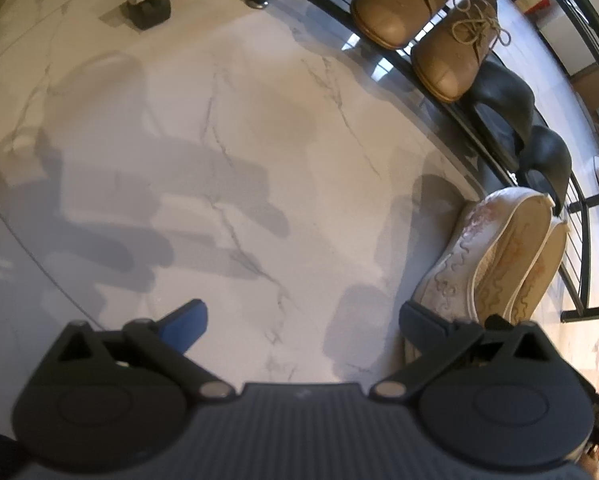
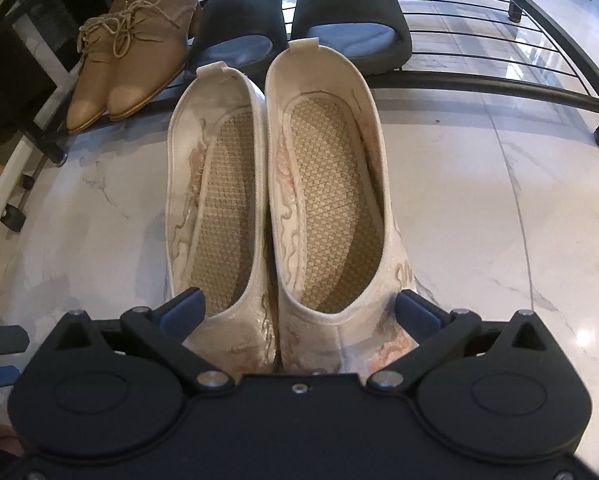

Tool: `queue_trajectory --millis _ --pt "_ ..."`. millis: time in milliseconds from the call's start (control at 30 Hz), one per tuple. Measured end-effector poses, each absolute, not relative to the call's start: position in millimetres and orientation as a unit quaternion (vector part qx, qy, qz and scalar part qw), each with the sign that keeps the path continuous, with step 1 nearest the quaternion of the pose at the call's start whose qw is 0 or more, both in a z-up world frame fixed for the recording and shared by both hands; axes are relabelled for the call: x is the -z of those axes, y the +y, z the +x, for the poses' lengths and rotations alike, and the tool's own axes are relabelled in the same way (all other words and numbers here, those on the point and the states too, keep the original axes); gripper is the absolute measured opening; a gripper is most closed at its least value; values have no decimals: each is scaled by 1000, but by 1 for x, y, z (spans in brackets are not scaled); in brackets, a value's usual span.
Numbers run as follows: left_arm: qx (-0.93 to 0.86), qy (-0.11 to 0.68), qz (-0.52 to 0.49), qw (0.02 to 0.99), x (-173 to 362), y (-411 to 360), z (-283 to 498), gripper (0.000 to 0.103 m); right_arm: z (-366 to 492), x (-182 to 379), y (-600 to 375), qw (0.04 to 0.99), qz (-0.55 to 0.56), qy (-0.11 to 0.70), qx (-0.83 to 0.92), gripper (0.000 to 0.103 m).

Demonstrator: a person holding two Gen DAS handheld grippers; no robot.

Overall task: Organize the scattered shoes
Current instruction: 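Slide the right tool fingers into both white shoe heels and grip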

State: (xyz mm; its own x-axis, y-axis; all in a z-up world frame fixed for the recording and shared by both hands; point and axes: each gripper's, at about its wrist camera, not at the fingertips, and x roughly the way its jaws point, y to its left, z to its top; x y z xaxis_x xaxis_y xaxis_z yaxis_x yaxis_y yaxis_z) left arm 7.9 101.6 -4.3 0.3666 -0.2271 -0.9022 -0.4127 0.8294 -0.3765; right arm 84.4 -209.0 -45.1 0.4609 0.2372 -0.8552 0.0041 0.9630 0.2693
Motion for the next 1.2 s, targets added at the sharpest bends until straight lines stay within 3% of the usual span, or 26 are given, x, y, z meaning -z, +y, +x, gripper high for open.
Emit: queue_trajectory --millis 233,367,567,700,800,967,1200 --pt "-58 560 -283 776 4 101 8 102 79 50 -197 857 88 505 -45 103" --pt "-61 560 -286 775 5 102 9 102 80 47 -189 859 91 504 -16 91" --pt "-60 560 -285 776 5 102 9 102 78 44 -195 849 145 507 12 84" --pt "-60 561 -285 775 5 102 9 102 76 42 -189 852 133 507 5 84" --pt "-59 560 -286 775 5 103 8 102 77 42 -195 849 150 507 4 90" --pt "-57 561 -287 775 5 103 7 102 75 22 -211 855 170 490 10 88" --pt "-52 567 -285 771 6 100 7 102 72 -3 -224 904 207 371 -41 92"
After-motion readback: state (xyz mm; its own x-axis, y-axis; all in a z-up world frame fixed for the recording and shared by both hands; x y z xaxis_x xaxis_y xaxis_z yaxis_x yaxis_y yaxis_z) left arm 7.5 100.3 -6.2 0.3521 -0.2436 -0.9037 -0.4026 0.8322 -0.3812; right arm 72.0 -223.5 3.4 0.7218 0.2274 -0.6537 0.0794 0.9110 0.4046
